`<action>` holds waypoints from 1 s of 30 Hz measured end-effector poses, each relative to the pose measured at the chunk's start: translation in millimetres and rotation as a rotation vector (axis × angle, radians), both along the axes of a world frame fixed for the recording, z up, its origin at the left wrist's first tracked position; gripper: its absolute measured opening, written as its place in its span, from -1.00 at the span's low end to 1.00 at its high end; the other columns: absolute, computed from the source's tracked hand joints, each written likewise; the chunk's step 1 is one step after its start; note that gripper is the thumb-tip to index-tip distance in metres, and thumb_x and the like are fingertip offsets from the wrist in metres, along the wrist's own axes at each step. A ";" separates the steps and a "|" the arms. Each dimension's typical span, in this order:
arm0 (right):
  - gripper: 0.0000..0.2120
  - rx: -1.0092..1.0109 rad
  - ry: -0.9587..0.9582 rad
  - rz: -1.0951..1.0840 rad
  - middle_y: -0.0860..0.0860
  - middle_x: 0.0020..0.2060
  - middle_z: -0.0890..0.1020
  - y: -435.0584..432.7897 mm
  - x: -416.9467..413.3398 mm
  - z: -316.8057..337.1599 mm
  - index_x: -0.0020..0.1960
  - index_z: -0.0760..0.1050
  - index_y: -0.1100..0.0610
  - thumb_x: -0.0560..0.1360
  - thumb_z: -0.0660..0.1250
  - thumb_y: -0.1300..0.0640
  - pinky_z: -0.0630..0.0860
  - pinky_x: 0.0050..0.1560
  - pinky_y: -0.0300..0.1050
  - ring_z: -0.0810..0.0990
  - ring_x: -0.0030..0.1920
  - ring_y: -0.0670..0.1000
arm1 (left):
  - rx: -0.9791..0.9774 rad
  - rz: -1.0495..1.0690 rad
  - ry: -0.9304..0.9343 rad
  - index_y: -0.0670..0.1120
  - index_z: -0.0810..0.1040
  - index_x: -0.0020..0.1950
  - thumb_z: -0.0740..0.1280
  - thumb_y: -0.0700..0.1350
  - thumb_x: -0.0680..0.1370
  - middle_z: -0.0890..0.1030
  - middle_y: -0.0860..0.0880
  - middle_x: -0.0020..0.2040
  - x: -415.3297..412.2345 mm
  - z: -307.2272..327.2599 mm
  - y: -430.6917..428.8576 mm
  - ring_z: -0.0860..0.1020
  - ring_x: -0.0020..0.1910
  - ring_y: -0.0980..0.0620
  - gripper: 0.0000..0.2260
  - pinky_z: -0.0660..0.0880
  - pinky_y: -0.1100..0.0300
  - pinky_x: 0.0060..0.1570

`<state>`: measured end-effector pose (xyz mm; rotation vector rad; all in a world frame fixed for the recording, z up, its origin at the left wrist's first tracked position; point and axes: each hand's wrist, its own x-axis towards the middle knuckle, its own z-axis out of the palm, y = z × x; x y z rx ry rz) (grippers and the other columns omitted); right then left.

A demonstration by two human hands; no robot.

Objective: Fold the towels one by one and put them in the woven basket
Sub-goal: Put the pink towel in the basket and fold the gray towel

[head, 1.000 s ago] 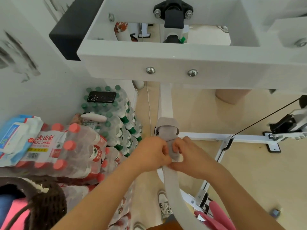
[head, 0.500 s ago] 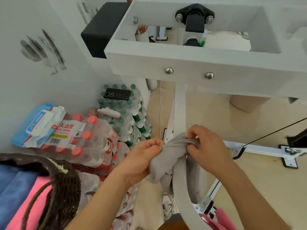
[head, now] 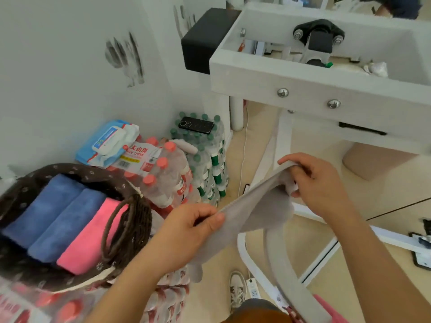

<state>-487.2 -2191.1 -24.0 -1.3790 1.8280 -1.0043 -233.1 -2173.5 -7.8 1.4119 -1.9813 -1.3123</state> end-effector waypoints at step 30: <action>-0.85 0.125 0.189 1.427 0.04 -0.24 0.71 215.3 444.2 86.4 -0.18 0.68 0.12 0.43 0.43 0.04 0.54 -0.09 -0.12 0.64 -0.18 -0.02 | 0.000 1.138 -0.047 -0.07 0.61 -0.16 0.38 0.10 0.49 0.58 -0.17 -0.28 377.5 48.4 544.8 0.51 -0.32 0.03 -0.76 0.45 0.13 -0.25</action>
